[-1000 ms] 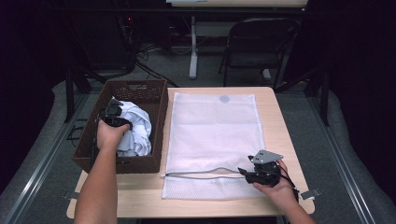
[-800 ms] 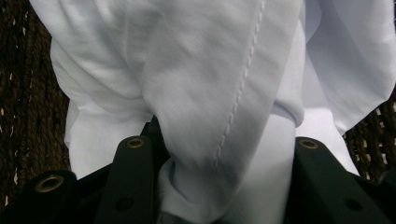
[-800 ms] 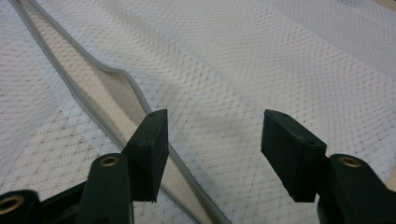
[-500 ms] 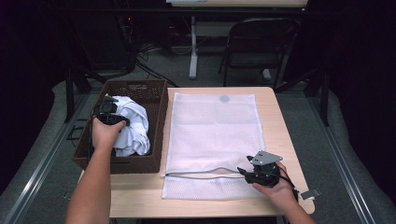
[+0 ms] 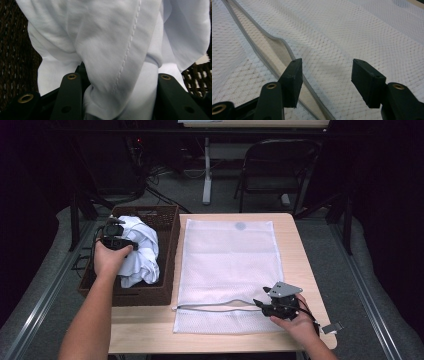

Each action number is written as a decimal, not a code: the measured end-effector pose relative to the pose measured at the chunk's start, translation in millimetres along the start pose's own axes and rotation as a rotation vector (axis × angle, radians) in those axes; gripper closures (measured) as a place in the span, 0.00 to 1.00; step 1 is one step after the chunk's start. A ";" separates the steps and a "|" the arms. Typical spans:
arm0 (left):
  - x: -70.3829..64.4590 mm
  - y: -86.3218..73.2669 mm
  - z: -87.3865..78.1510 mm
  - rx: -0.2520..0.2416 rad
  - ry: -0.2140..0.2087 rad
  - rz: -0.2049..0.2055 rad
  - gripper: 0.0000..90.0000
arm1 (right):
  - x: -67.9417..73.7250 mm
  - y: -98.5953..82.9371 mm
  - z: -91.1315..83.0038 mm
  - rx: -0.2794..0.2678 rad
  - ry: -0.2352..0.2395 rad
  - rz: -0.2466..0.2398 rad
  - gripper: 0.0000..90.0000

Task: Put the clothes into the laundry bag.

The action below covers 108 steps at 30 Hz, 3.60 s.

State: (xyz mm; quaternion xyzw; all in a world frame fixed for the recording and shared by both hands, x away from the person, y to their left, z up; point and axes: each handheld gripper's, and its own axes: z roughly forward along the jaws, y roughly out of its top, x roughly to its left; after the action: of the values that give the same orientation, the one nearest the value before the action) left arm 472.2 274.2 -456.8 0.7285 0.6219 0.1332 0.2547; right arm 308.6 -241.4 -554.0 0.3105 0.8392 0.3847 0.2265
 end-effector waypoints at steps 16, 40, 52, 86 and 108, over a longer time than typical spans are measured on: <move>-22.4 11.4 -16.4 -0.018 -0.029 0.057 0.66 | -2.8 -0.8 -1.7 0.011 -0.013 0.026 0.50; -34.1 19.8 -40.7 -0.040 -0.047 0.101 0.66 | -3.8 -0.6 -2.7 0.010 -0.013 0.040 0.50; -47.9 24.0 -58.6 -0.052 -0.068 0.143 0.66 | -3.8 0.1 -3.1 0.014 -0.009 0.041 0.53; -105.4 21.4 -94.5 -0.066 -0.168 0.336 0.66 | -1.7 3.3 -2.5 0.011 0.022 0.033 0.59; -142.3 -0.2 -101.6 -0.059 -0.253 0.457 0.65 | 1.6 6.8 -1.1 0.013 0.049 0.012 0.62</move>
State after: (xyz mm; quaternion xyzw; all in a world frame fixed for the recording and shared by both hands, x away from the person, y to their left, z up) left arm 392.9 156.5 -354.6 0.8532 0.4002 0.1131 0.3148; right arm 309.1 -237.4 -548.3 0.3076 0.8450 0.3882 0.2016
